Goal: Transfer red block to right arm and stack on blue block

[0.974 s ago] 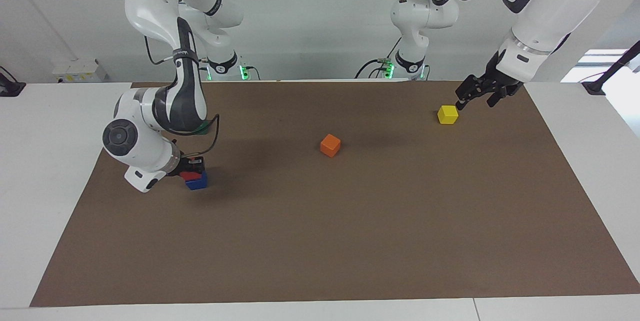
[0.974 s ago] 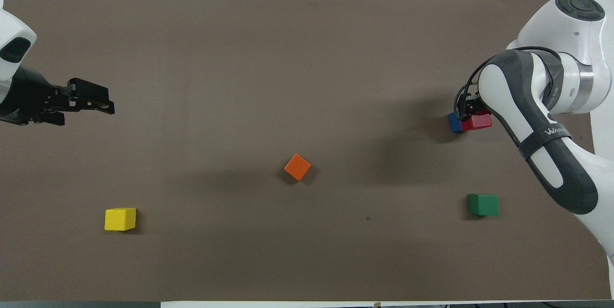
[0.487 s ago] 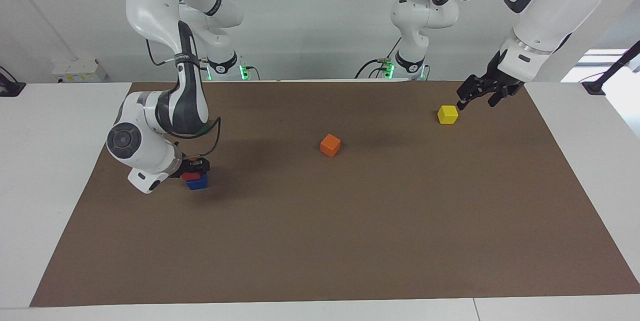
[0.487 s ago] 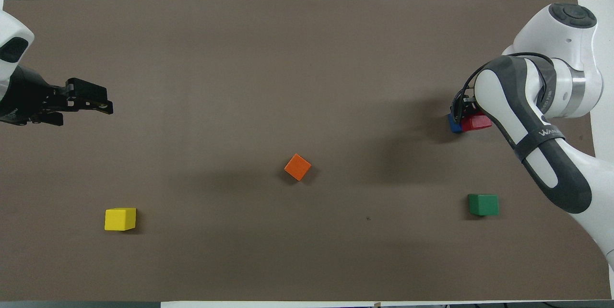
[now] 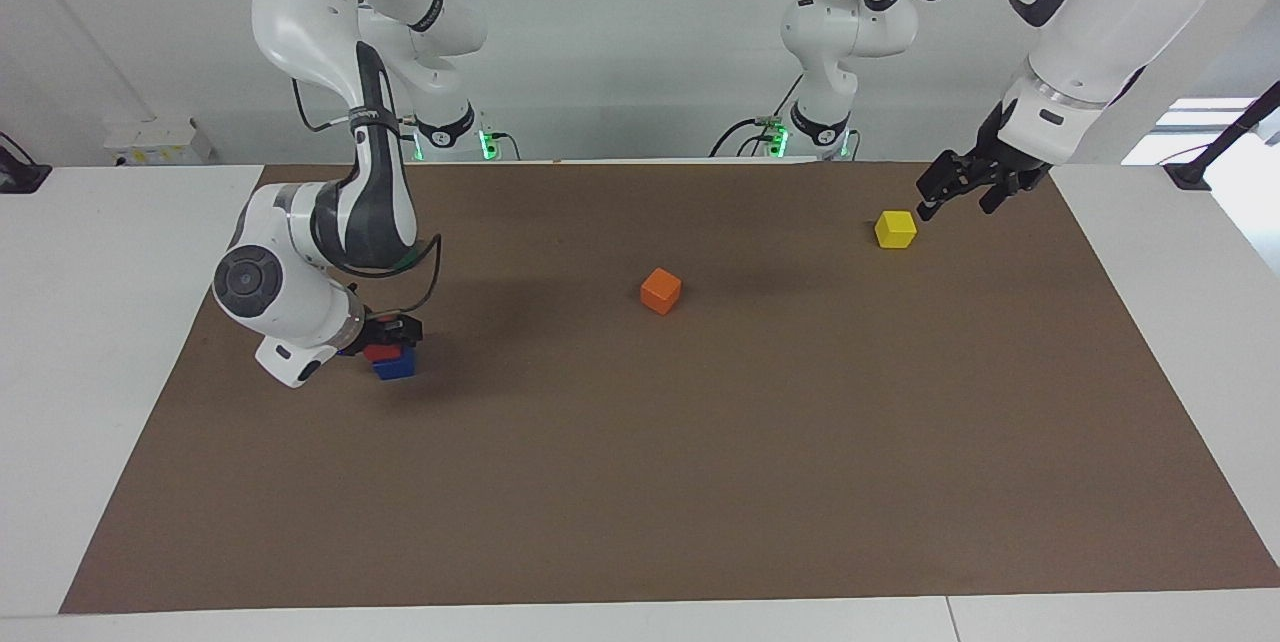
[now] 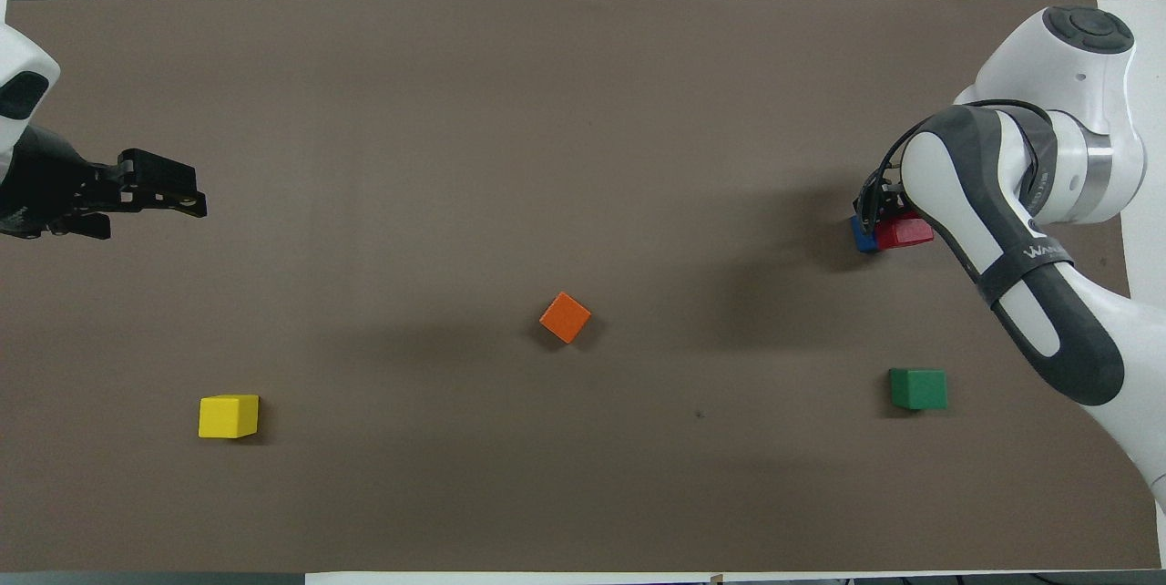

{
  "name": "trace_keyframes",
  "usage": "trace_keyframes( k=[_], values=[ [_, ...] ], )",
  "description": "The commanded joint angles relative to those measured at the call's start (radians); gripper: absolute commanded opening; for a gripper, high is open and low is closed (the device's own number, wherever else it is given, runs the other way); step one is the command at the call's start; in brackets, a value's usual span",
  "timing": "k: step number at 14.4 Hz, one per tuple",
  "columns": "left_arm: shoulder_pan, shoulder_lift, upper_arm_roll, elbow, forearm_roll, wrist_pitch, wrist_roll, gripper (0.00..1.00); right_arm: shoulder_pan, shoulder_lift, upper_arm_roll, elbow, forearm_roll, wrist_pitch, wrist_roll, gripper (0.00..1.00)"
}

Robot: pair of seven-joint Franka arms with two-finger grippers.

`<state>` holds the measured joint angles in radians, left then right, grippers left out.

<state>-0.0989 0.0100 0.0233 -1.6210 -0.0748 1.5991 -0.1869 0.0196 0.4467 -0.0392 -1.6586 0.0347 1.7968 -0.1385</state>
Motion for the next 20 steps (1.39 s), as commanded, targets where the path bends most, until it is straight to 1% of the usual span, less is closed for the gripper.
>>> trace_keyframes(
  k=[1, 4, 6, 10, 14, 17, 18, 19, 20],
  values=[
    [-0.002, -0.019, 0.001, -0.016, 0.058, -0.022, 0.004, 1.00, -0.010, -0.025, 0.005, 0.000, -0.006, 0.012, -0.009, 1.00],
    [0.008, -0.019, 0.001, -0.014, 0.058, -0.033, 0.004, 1.00, -0.006, -0.065, 0.005, 0.014, -0.004, -0.008, -0.007, 1.00],
    [0.016, -0.021, 0.001, -0.019, 0.058, -0.041, 0.003, 1.00, -0.006, -0.111, 0.005, 0.013, -0.004, -0.011, -0.012, 1.00],
    [0.037, -0.024, 0.000, -0.020, 0.058, -0.041, 0.004, 1.00, -0.006, -0.213, 0.005, 0.011, -0.001, -0.016, -0.006, 1.00],
    [0.053, -0.024, 0.000, -0.022, 0.058, -0.041, 0.006, 1.00, 0.000, -0.345, 0.005, 0.011, -0.001, -0.059, -0.004, 1.00],
    [0.102, -0.024, 0.000, -0.022, 0.056, -0.042, 0.010, 1.00, -0.006, -0.434, 0.005, 0.010, -0.001, -0.144, -0.006, 1.00],
    [0.113, -0.024, 0.000, -0.022, 0.056, -0.042, 0.012, 1.00, -0.006, -0.460, 0.004, 0.011, -0.001, -0.190, -0.004, 1.00],
    [0.114, -0.024, 0.000, -0.022, 0.058, -0.041, 0.012, 1.00, -0.006, -0.486, 0.004, 0.005, -0.006, -0.242, -0.003, 1.00],
    [0.113, -0.024, 0.000, -0.022, 0.058, -0.041, 0.014, 1.00, -0.006, -0.499, 0.002, 0.006, -0.009, -0.269, -0.003, 1.00]
  ],
)
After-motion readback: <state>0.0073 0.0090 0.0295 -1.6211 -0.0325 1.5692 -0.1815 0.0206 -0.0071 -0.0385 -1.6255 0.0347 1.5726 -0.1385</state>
